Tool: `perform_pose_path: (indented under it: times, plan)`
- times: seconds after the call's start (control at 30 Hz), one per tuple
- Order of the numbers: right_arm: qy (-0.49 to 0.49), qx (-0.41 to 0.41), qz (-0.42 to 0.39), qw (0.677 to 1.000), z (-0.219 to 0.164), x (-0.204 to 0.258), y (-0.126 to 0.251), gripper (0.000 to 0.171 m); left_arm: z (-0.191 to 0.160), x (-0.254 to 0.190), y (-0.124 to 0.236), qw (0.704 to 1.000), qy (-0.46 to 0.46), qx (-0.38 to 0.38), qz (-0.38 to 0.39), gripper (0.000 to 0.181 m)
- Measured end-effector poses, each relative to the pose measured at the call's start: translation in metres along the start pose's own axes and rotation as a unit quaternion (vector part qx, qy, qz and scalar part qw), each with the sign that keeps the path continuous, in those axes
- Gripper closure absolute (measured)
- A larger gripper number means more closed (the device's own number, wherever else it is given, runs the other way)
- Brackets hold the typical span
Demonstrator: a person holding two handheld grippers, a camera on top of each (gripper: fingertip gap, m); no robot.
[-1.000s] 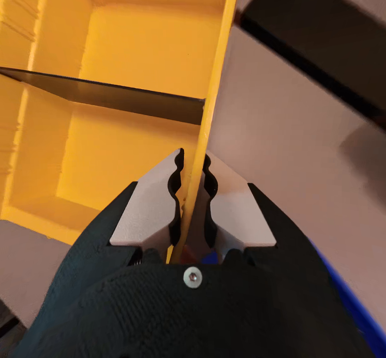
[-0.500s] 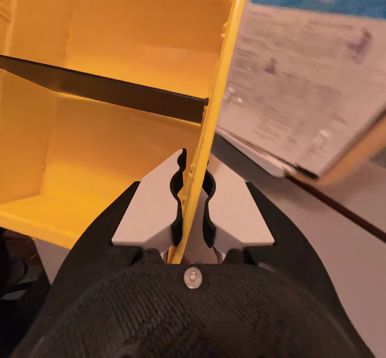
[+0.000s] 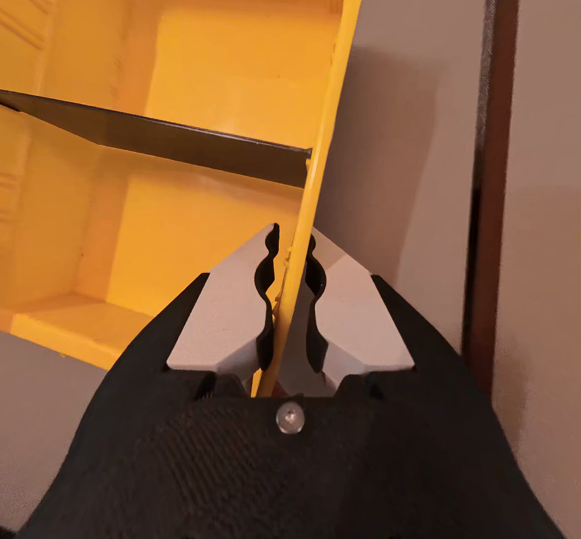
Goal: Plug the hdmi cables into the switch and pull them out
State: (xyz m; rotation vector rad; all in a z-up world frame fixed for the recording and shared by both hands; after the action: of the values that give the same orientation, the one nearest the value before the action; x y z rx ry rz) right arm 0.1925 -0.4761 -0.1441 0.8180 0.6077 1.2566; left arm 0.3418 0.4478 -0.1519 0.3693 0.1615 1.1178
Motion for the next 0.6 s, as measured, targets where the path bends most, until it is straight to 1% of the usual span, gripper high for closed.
perform_pose_path:
  times: [0.03,0.17,0.27,0.3,0.33,0.37,0.4,0.43,0.47,0.5,0.53,0.6]
  plan:
    - [-0.005,0.004,-0.004,1.0,0.0,-0.007,-0.005,0.158,0.004,0.005,-0.009,1.0,-0.006,0.011,-0.001,0.177]
    - [0.0,0.022,-0.01,1.0,0.007,-0.018,-0.018,0.159,0.015,0.021,-0.035,1.0,0.005,0.03,-0.005,0.177]
    - [0.02,0.025,-0.018,0.999,0.016,-0.018,-0.024,0.158,0.018,0.029,-0.042,0.999,0.036,0.03,0.0,0.174]
    - [0.031,0.021,-0.024,0.999,0.019,-0.017,-0.025,0.155,0.021,0.029,-0.042,0.998,0.046,0.037,0.002,0.172]
    - [0.04,0.015,-0.032,0.999,0.02,-0.016,-0.025,0.153,0.025,0.029,-0.038,0.997,0.057,0.04,0.021,0.164]
    - [0.05,0.008,-0.037,0.998,0.02,-0.015,-0.023,0.148,0.033,0.029,-0.031,0.996,0.064,0.034,0.058,0.153]
    - [0.053,-0.006,-0.042,0.998,0.021,-0.014,-0.02,0.128,0.044,0.025,-0.02,0.993,0.066,0.016,0.094,0.145]
    - [0.05,-0.021,-0.054,0.997,0.023,-0.014,-0.013,0.112,0.056,0.014,-0.008,0.992,0.062,-0.013,0.111,0.143]
    - [0.055,-0.042,-0.067,0.995,0.026,-0.014,-0.004,0.101,0.068,-0.003,0.001,0.992,0.049,-0.046,0.109,0.145]
    - [0.057,-0.069,-0.079,0.993,0.03,-0.014,0.007,0.09,0.079,-0.022,0.007,0.993,0.027,-0.068,0.095,0.148]
    - [0.054,-0.097,-0.088,0.99,0.035,-0.011,0.02,0.079,0.088,-0.044,0.009,0.995,0.007,-0.072,0.068,0.152]
    - [0.042,-0.154,-0.115,0.98,0.045,-0.004,0.051,0.072,0.097,-0.087,0.002,0.999,0.001,-0.022,-0.024,0.154]
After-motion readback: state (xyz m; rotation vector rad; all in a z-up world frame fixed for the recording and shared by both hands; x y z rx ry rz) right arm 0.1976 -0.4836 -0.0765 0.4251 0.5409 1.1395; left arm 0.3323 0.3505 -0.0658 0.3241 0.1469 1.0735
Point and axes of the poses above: each gripper's, where its closed fingertips meet, y back along the fingers, z out of its top, x = y × z across the jaws, the point moved 8 cm from there along y, back along the fingers, and after that the axes turned 12 degrees about -z, right-handed, at the moved point
